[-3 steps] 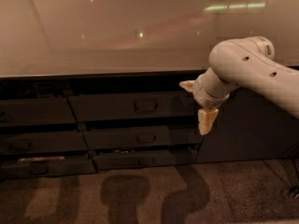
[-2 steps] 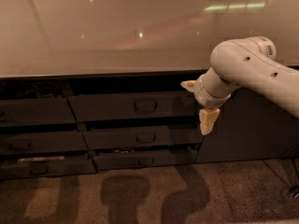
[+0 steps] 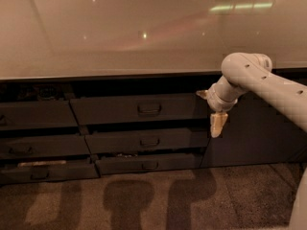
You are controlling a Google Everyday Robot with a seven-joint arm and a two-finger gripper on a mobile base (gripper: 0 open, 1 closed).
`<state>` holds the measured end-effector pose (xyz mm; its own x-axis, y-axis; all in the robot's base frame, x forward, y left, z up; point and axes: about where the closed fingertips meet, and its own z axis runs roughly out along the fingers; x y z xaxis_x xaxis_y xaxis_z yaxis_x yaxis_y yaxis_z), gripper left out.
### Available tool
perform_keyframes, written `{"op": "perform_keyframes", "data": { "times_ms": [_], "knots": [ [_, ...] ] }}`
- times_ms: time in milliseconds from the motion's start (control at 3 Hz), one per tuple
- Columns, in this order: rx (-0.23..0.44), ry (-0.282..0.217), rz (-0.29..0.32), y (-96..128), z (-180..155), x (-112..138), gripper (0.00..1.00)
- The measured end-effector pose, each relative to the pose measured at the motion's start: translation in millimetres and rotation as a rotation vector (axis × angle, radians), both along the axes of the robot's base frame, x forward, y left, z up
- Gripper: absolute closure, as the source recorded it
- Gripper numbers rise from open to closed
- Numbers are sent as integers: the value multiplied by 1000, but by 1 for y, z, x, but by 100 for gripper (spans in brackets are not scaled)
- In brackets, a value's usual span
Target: Open top drawer
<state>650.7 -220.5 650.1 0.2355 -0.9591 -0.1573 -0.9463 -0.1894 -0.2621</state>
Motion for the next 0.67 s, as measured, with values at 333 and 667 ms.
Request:
{"op": "perform_keyframes", "data": {
  "times_ms": [333, 667],
  "knots": [
    [0, 0, 0, 0, 0, 0, 0],
    [-56, -56, -40, -13, 6, 15, 0]
  ]
}}
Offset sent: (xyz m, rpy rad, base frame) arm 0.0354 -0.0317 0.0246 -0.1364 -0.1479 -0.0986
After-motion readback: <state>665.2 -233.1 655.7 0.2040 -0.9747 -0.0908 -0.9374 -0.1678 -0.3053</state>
